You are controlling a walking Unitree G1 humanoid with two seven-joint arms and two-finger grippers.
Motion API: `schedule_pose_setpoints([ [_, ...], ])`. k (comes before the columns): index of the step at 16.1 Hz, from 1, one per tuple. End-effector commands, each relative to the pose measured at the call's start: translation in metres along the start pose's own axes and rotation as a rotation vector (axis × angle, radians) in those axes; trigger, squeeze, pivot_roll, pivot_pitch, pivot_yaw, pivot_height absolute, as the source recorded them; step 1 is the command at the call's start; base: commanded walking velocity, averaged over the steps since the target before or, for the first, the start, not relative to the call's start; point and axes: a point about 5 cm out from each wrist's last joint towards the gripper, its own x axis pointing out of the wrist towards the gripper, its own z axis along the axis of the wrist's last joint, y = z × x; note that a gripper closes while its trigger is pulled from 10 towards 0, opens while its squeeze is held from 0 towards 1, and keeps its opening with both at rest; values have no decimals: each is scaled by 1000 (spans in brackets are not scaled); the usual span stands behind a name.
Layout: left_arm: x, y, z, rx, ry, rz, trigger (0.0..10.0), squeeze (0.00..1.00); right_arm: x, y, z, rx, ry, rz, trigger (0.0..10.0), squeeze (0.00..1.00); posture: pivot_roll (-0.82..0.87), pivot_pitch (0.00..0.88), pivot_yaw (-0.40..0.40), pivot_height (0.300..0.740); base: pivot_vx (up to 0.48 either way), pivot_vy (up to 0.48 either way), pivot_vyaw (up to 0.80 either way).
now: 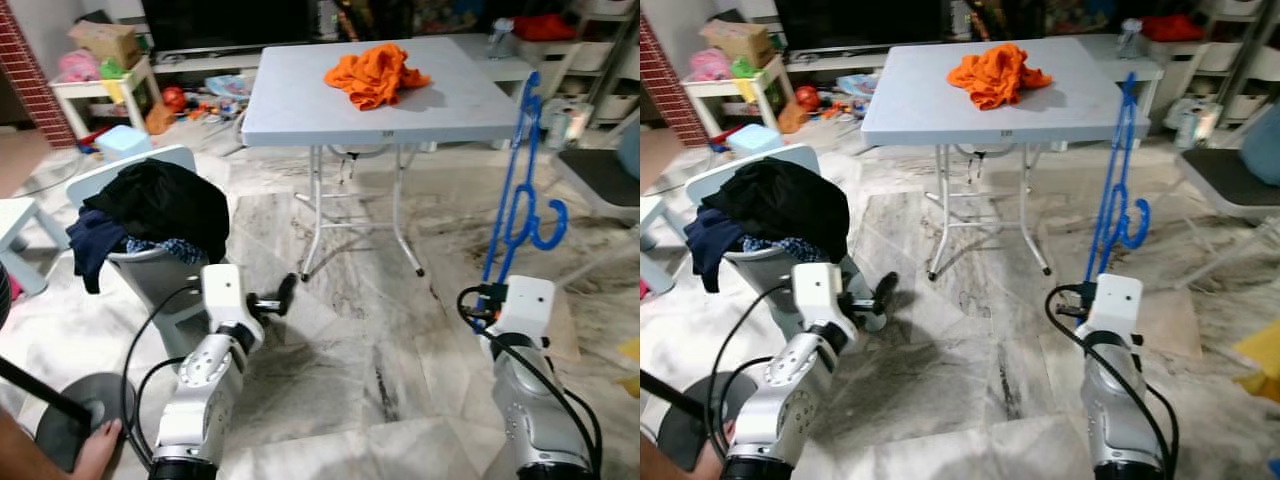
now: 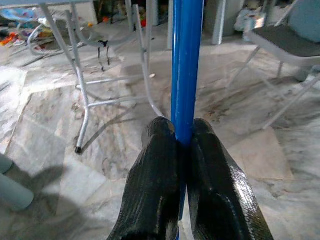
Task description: Hang hanger
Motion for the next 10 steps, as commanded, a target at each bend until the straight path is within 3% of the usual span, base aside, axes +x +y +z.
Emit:
schedule_pose_setpoints([
  [1, -3, 6, 6, -9, -34, -10, 10000, 0, 1, 12, 4, 6, -24, 36, 10000, 0, -115, 0, 15, 740, 0, 0, 0],
  [7, -4, 3, 4, -31, -28, -45, 10000, 0, 3, 14, 5, 17, -8, 65, 10000, 0, -114, 0, 8, 740, 0, 0, 0],
  [10, -5, 4, 5, -36, -32, -51, 10000, 0, 3, 12, 4, 4, -10, 74, 10000, 0, -113, 0, 7, 740, 84, 0, -531],
])
